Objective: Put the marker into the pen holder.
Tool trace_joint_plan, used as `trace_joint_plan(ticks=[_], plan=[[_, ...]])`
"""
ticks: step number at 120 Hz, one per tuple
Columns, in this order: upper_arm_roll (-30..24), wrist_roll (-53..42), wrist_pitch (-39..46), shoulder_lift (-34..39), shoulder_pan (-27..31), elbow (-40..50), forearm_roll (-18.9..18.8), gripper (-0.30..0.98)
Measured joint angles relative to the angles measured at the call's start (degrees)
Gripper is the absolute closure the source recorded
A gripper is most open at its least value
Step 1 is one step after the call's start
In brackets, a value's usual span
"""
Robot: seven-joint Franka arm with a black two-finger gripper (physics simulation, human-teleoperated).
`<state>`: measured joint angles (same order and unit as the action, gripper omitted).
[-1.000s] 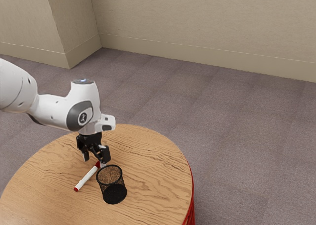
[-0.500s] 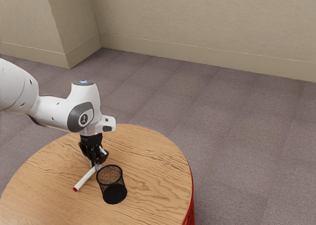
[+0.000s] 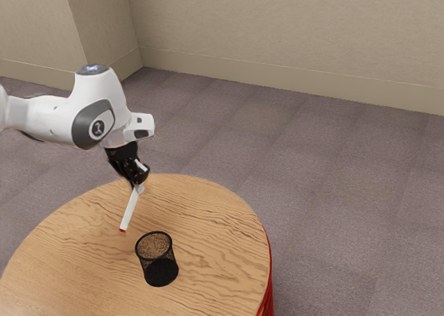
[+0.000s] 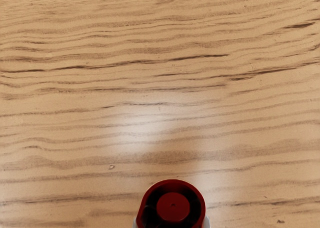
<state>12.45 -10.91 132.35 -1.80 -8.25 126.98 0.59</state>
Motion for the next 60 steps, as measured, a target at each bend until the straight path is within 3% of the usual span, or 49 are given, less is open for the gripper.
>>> trace_joint_plan(ticks=[24,60], plan=[[-0.1,2.0,-5.5,8.7,-3.2,-1.6,-0.5,0.79],[-0.4,6.5,-11.0,9.8,-10.1,-1.5,7.3,0.79]])
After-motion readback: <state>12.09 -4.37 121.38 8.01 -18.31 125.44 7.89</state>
